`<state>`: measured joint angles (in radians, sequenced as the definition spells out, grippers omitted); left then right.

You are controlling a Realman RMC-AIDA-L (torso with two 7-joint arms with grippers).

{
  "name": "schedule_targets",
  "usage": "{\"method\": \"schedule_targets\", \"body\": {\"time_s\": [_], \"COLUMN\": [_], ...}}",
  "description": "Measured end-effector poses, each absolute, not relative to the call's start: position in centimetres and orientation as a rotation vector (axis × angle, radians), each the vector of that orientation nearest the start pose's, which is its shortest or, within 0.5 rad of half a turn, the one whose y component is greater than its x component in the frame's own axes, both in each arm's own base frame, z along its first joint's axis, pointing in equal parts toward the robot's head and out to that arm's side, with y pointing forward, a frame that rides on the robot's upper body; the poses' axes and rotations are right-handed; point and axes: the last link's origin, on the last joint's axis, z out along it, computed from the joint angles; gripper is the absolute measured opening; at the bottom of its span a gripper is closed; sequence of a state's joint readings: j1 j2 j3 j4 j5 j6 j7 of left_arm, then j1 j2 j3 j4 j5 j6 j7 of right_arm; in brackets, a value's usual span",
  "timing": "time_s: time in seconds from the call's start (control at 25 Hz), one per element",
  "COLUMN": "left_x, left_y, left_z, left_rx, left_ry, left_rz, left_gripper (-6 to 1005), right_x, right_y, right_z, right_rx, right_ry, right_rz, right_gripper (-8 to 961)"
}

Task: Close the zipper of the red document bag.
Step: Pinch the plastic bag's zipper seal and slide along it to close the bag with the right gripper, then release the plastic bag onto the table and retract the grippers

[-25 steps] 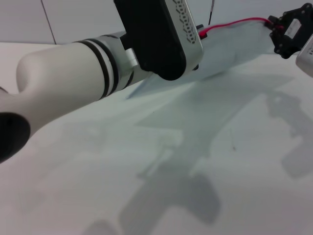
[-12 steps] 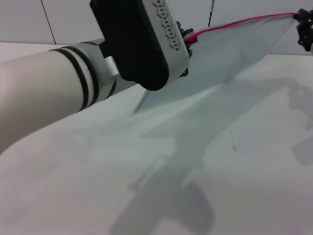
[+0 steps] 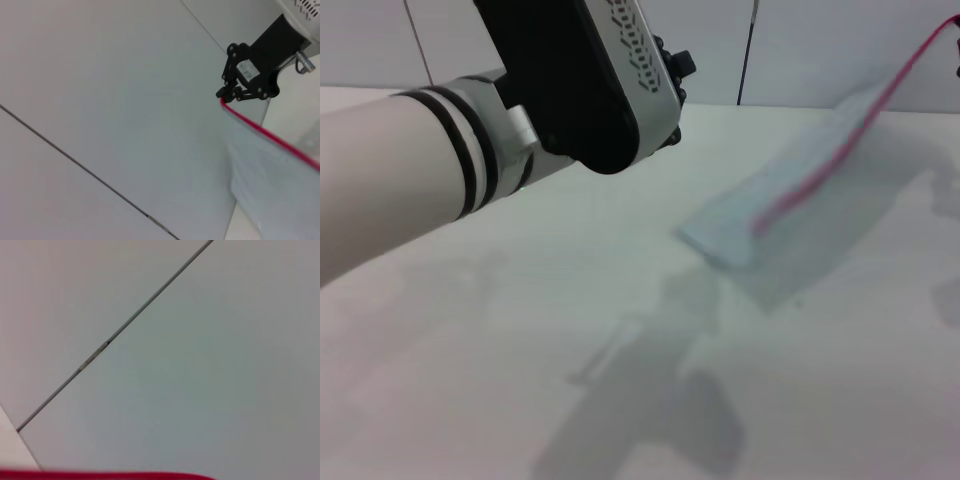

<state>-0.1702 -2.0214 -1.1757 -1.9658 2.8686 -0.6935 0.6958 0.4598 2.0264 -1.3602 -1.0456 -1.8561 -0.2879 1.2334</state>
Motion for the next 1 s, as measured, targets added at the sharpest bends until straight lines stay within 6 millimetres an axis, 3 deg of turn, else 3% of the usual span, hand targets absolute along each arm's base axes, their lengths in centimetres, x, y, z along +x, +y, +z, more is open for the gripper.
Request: {"method": "schedule_targets", "body": {"time_s": [0.32, 0.72, 0.92, 1.0], "left_x": [-8.0, -8.6, -9.3, -9.7], "left_y": [31.6, 32.7, 33.8, 34.4], "left_z": [1.1, 1.3, 1.5, 2.0], "left_rx": [-2.187, -2.174, -2.152, -2.121], "left_ry": [0.232, 0.184, 0.104, 0.071], "left_rz": [-0.030, -0.029, -0.057, -0.086], "left_gripper": [13, 130, 224, 284], "right_x": [23.3, 25.0, 25.5, 25.6], "right_y": [44.6, 44.3, 44.2, 43.9], "right_z": [7.0, 6.7, 7.0, 6.7], "right_rx": [-1.879, -1.708, -1.632, -1.605], "right_ry": [-0.068, -0.021, 0.079, 0.128], "right_rz": [-0.110, -0.209, -0.167, -0.124], "right_gripper": [156, 231, 469, 470]}}
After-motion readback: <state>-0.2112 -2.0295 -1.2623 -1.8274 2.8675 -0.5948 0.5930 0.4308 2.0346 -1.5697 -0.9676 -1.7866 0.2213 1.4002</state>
